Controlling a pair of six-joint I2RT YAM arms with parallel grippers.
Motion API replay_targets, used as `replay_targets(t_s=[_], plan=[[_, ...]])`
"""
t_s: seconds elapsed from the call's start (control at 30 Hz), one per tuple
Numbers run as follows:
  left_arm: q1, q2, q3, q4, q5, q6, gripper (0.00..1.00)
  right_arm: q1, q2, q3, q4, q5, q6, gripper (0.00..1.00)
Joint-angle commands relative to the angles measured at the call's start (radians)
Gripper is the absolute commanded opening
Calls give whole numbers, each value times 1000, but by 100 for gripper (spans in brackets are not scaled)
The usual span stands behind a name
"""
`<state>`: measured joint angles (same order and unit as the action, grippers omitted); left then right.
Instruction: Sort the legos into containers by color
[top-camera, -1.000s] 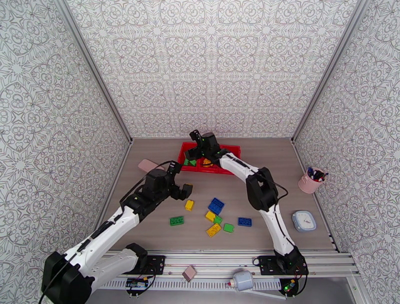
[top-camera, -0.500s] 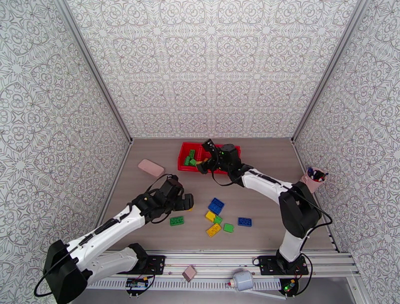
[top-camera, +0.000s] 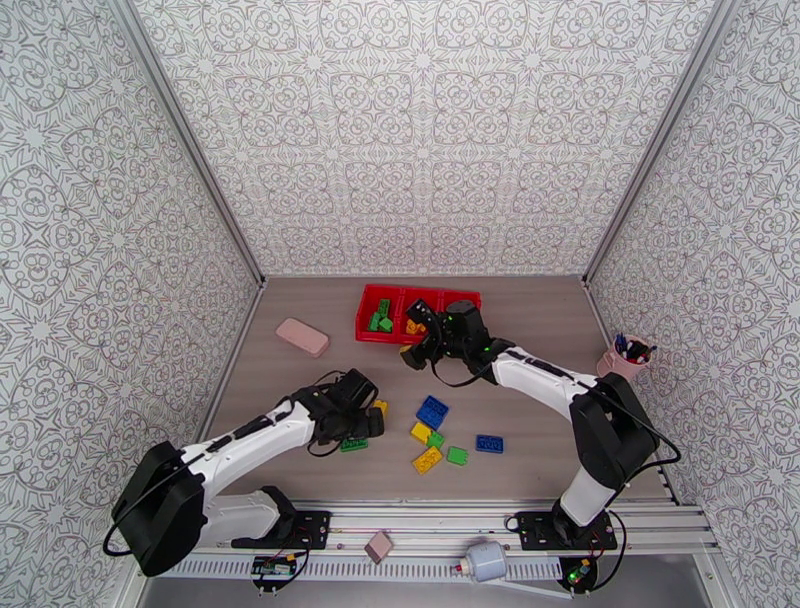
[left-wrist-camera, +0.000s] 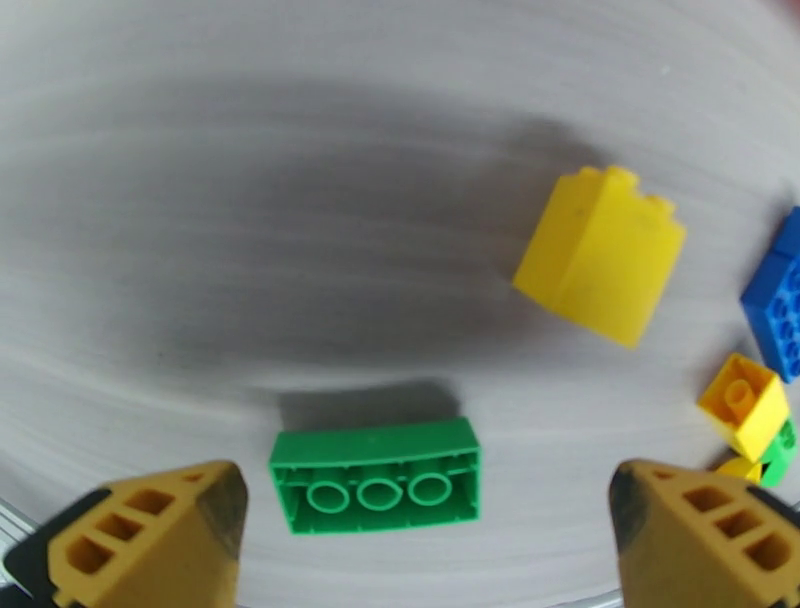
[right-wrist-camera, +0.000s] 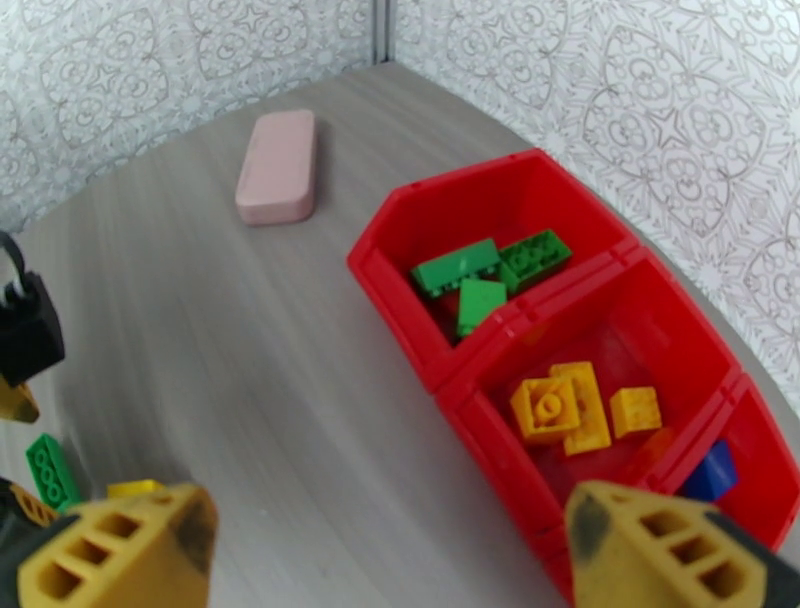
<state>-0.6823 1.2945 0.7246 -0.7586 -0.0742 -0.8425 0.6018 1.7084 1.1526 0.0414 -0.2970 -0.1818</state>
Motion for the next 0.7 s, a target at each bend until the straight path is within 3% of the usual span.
replay_targets(t_s=[0.0, 0.4, 0.67], plan=[[7, 31, -28, 4, 24, -47, 100, -5, -4, -4, -18, -9, -2, 96], [-13, 127, -28, 11, 23, -58, 84, -5, -10, -12, -30, -7, -7, 96], [-19, 124, -18, -3, 11, -66, 62, -4, -22, -22, -29, -4, -5, 96]])
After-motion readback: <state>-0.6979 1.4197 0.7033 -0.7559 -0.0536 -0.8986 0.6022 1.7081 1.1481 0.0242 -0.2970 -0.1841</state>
